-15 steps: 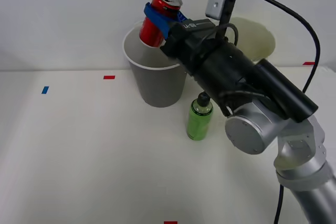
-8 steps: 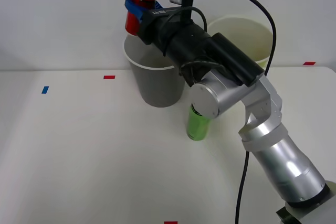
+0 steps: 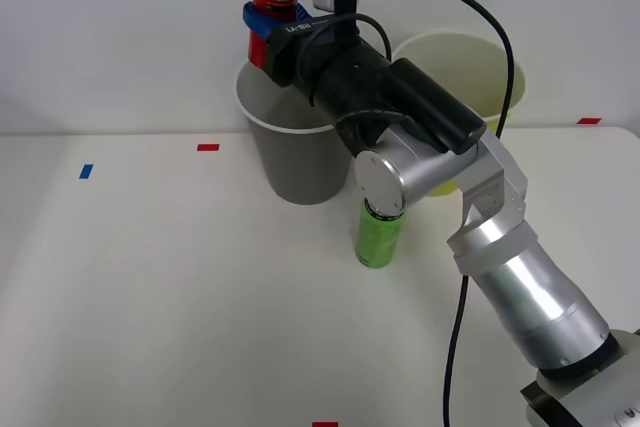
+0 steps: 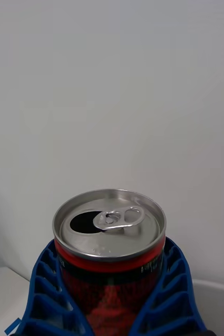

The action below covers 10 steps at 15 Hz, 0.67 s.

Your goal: Put cans in the gray bin, plastic bottles in the light green bin

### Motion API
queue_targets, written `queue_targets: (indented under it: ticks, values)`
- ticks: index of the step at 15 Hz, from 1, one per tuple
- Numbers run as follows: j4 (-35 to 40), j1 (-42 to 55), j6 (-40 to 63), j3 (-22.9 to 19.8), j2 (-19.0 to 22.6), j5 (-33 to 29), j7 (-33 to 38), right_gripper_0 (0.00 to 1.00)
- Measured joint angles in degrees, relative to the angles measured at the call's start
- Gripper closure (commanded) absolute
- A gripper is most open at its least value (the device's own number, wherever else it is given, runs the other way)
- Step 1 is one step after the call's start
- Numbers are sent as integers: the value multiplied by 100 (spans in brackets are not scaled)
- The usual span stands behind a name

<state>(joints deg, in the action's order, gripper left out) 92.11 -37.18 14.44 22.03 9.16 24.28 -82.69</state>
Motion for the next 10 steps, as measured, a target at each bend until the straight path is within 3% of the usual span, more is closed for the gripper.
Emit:
queue_targets:
  ticks: [10]
  values:
    - [-136, 1, 119, -31, 36, -97, -90, 100]
